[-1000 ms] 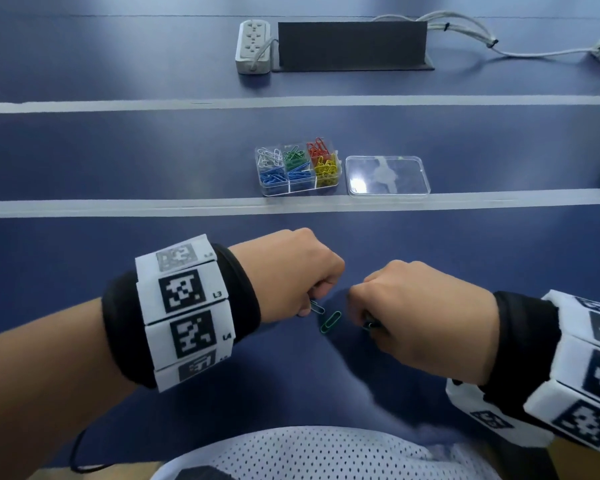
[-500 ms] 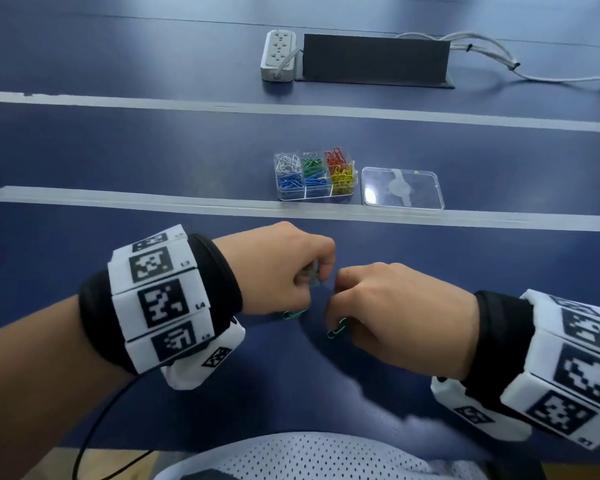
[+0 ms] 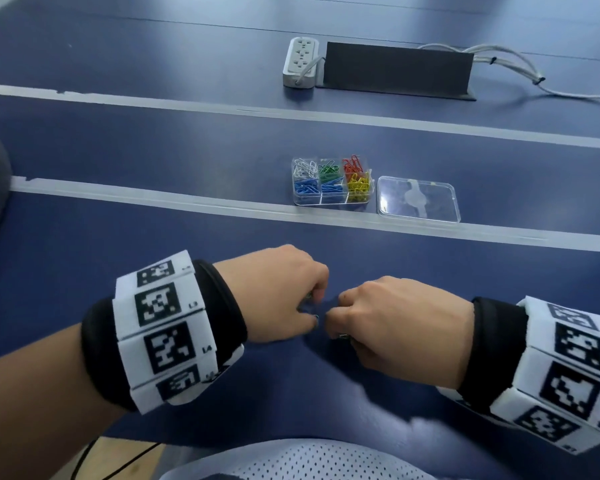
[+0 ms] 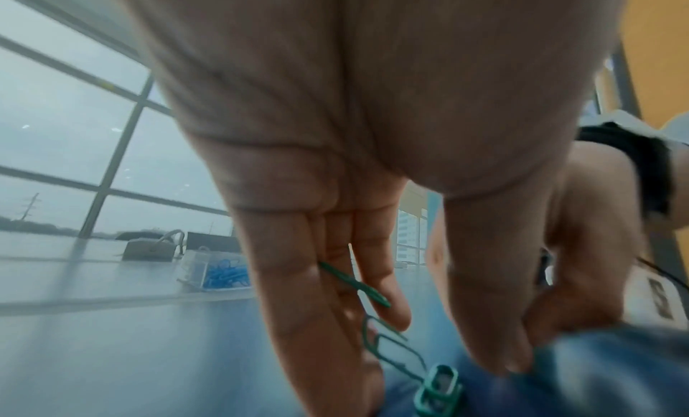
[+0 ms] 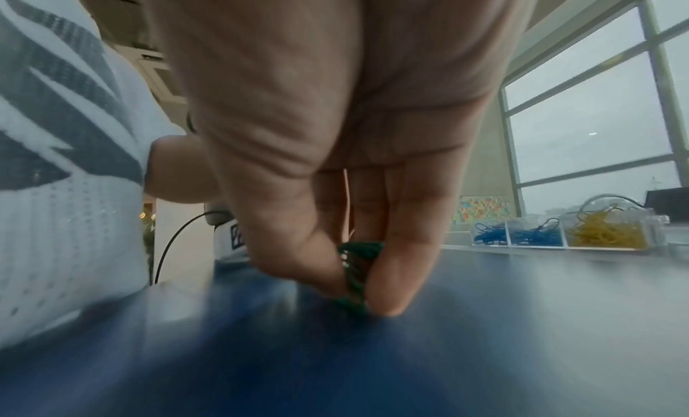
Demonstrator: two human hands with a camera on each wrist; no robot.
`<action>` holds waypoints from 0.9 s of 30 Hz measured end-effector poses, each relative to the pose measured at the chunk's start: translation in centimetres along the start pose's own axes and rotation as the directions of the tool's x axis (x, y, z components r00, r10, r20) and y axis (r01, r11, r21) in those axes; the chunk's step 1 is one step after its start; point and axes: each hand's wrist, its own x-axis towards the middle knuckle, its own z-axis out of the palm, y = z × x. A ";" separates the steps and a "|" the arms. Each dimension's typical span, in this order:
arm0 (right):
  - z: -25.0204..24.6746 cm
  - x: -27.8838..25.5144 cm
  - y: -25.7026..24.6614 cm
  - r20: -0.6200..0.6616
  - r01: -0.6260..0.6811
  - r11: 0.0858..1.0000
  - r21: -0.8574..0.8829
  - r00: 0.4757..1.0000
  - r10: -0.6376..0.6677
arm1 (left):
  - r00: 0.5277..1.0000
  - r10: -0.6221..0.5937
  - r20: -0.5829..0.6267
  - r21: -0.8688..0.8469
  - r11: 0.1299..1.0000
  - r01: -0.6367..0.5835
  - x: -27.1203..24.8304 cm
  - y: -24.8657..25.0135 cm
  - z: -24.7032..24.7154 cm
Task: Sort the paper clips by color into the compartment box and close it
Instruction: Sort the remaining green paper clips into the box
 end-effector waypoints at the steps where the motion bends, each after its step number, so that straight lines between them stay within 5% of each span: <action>1: -0.3 0.0 0.3 -0.006 -0.006 1.000 0.027 1.000 0.006 | 1.000 -0.013 0.019 0.027 1.000 0.012 0.1 0.2 0.2; 7: -4.0 1.5 3.5 -0.125 -0.091 0.986 0.137 0.986 0.108 | 0.998 -0.058 0.002 0.077 0.995 0.058 0.4 0.6 0.7; 14: -8.5 6.2 9.3 -0.344 -0.323 0.917 0.234 0.855 0.389 | 0.990 -0.137 0.039 0.082 0.988 0.134 0.6 0.9 0.8; 22: -10.5 10.1 10.4 -0.239 -0.394 0.867 0.305 0.849 0.471 | 0.983 -0.173 0.059 0.074 0.983 0.168 1.2 1.1 0.6; 27: -10.9 10.6 10.1 -0.246 -0.380 0.873 0.307 0.854 0.458 | 0.990 -0.129 -0.063 -0.046 0.991 0.126 1.3 -0.1 -1.5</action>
